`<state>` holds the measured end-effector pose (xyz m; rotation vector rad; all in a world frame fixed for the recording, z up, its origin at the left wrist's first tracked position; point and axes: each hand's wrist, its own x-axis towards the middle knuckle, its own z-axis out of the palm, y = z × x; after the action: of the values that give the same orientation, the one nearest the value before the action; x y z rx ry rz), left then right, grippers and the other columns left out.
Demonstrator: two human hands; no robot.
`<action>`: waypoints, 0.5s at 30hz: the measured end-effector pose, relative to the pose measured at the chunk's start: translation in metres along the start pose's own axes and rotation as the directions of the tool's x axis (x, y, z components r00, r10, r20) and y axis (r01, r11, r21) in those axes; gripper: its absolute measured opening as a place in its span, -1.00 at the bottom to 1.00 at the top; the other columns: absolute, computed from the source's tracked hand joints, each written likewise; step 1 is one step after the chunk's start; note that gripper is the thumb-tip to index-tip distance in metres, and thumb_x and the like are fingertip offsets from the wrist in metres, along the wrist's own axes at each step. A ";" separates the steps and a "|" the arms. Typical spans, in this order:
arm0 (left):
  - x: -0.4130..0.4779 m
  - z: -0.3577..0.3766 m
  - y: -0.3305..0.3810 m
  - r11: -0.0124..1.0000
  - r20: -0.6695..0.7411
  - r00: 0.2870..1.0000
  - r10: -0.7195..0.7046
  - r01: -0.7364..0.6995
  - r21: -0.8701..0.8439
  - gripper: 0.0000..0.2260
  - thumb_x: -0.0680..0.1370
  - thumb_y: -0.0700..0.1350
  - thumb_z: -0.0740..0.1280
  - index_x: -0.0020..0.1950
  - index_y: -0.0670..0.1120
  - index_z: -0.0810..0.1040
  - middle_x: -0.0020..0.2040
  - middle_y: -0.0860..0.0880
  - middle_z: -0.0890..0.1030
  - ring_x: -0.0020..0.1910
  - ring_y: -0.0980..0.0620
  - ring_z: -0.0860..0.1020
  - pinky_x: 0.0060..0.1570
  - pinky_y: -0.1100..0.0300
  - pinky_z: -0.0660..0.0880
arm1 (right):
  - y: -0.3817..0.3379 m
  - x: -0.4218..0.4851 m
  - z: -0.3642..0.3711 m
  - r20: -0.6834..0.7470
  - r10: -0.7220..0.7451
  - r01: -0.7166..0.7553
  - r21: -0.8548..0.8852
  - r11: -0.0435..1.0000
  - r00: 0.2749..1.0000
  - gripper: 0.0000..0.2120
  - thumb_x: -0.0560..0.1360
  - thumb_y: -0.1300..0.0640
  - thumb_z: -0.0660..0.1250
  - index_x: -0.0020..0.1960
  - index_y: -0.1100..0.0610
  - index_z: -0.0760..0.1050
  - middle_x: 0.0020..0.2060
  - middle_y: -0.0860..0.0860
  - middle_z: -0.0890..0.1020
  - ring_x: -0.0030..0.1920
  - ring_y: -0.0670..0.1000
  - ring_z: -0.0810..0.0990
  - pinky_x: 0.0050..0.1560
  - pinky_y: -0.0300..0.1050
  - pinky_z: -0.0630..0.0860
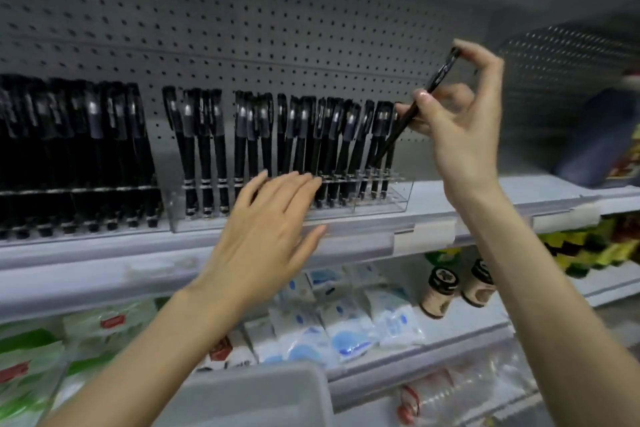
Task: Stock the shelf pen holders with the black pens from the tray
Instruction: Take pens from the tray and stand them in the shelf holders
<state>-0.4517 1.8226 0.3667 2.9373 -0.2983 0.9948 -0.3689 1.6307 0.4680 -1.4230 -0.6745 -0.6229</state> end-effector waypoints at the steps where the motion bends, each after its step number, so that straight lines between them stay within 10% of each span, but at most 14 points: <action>1: 0.001 0.001 0.001 1.000 -0.001 1.000 0.004 -0.004 0.021 -0.48 0.60 0.16 0.06 0.44 -0.12 0.37 0.36 -0.05 0.47 0.36 -0.02 0.41 0.39 -0.01 0.14 | 0.005 0.003 0.000 -0.001 -0.012 0.012 -0.023 1.000 1.000 -0.55 0.55 0.36 0.25 0.35 0.08 0.22 -0.10 0.23 0.57 -0.12 0.11 0.69 -0.01 0.09 0.62; 15: 0.004 0.002 -0.001 1.000 -0.070 0.997 0.020 -0.021 -0.013 -0.48 0.58 0.19 0.10 0.39 -0.12 0.42 0.31 -0.02 0.50 0.30 0.05 0.39 0.34 0.04 0.20 | 0.050 0.011 0.011 0.275 0.085 0.039 -0.418 0.908 0.958 -0.58 0.49 0.26 0.38 0.26 -0.02 0.34 -0.16 -0.09 0.50 -0.24 -0.10 0.57 -0.09 -0.22 0.57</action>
<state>-0.4468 1.8223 0.3673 2.8852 -0.3326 1.0909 -0.3249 1.6441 0.4427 -1.9489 -0.7796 -0.5671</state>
